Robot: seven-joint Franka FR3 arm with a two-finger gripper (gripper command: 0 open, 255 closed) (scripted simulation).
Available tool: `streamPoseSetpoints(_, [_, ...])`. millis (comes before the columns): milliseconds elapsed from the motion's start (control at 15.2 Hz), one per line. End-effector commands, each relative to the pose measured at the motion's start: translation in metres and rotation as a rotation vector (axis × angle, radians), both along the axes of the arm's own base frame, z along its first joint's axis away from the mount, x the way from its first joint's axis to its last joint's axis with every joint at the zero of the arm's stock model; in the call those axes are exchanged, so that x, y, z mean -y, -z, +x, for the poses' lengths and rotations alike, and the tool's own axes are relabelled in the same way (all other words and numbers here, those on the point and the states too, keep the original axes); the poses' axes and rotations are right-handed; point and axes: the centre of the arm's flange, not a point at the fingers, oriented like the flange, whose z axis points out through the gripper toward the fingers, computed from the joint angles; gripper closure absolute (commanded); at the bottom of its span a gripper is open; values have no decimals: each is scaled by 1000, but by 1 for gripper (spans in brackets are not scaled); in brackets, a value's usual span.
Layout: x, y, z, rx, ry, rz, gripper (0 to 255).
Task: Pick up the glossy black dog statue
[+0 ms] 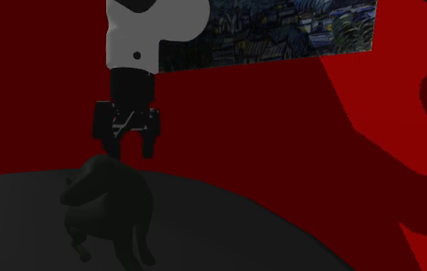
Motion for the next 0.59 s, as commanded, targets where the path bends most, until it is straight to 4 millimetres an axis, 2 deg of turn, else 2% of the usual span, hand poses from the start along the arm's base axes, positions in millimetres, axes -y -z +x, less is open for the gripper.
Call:
streamPoseSetpoints(0, [-14,11,23,-8,-17,7,0])
streamPoseSetpoints(396, [-56,46,84,-30,-68,27,0])
streamPoseSetpoints(528, [-58,53,87,-31,-70,28,0])
